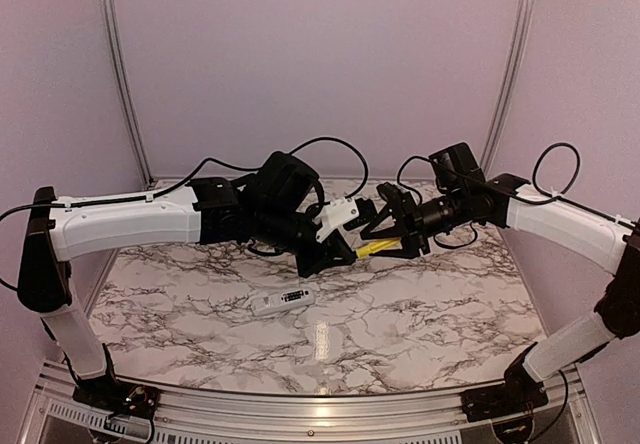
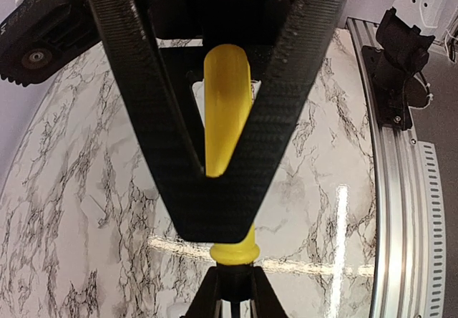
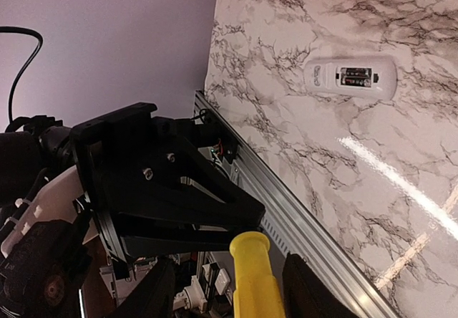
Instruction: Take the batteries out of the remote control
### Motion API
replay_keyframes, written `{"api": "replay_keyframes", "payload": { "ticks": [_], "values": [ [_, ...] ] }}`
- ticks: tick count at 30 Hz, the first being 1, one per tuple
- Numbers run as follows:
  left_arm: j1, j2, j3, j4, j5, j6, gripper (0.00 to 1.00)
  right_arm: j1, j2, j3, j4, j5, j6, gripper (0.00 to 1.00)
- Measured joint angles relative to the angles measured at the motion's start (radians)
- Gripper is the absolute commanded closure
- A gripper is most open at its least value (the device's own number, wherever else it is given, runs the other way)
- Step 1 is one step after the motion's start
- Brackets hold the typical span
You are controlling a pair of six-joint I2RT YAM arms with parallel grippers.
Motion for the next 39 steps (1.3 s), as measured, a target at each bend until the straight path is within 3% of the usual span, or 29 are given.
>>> {"api": "replay_keyframes", "payload": {
  "ticks": [9, 39],
  "values": [
    [0.0, 0.0, 0.0, 0.007, -0.01, 0.0, 1.0, 0.006, 0.005, 0.0, 0.016, 0.003, 0.013, 0.61],
    [-0.016, 0.011, 0.002, 0.018, -0.048, 0.041, 1.0, 0.013, 0.029, 0.0, -0.015, -0.004, -0.022, 0.73]
  ]
}}
